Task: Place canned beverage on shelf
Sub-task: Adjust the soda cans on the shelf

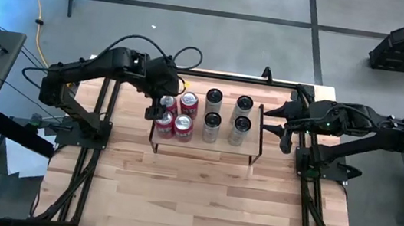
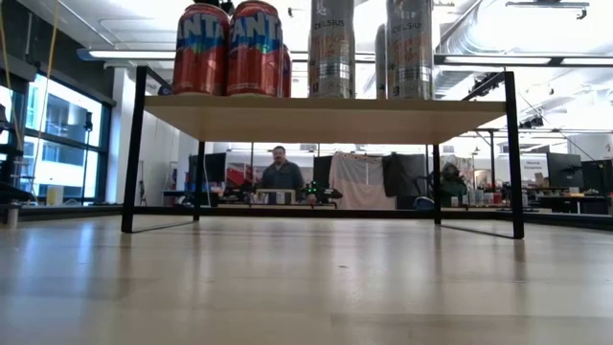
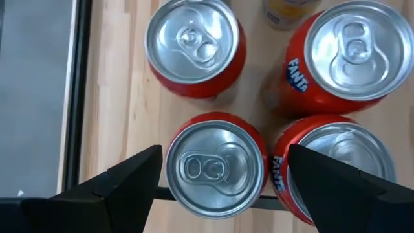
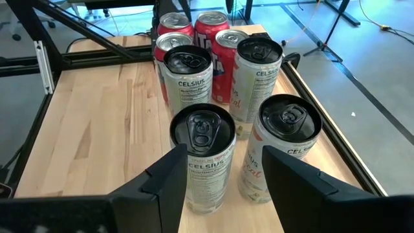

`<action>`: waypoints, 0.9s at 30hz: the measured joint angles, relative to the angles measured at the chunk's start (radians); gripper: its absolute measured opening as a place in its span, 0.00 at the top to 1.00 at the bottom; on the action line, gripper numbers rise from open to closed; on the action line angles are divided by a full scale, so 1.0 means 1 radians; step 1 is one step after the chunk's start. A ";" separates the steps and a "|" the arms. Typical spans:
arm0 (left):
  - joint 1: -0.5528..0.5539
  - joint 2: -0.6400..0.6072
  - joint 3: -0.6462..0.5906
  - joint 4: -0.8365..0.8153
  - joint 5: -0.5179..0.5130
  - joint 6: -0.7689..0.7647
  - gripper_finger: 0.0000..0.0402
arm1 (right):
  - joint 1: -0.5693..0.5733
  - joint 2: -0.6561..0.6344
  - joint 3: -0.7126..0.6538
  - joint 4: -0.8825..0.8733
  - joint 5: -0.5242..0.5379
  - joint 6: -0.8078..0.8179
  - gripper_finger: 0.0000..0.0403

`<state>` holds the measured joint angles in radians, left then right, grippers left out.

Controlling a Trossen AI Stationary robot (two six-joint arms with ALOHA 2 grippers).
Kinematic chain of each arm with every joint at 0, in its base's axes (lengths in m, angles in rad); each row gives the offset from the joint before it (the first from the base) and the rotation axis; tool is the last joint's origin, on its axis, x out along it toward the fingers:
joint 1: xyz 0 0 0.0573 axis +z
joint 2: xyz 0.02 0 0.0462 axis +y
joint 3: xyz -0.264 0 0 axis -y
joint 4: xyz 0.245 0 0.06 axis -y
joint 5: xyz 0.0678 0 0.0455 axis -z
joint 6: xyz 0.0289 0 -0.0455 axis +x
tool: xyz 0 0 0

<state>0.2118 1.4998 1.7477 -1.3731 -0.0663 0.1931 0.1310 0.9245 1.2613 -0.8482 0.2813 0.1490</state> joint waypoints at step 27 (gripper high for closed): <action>0.023 -0.031 -0.002 0.028 0.025 0.018 0.19 | 0.000 0.000 0.000 0.000 0.000 -0.027 0.54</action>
<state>0.2349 1.4689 1.7454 -1.3456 -0.0409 0.2115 0.1310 0.9247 1.2613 -0.8482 0.2813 0.1221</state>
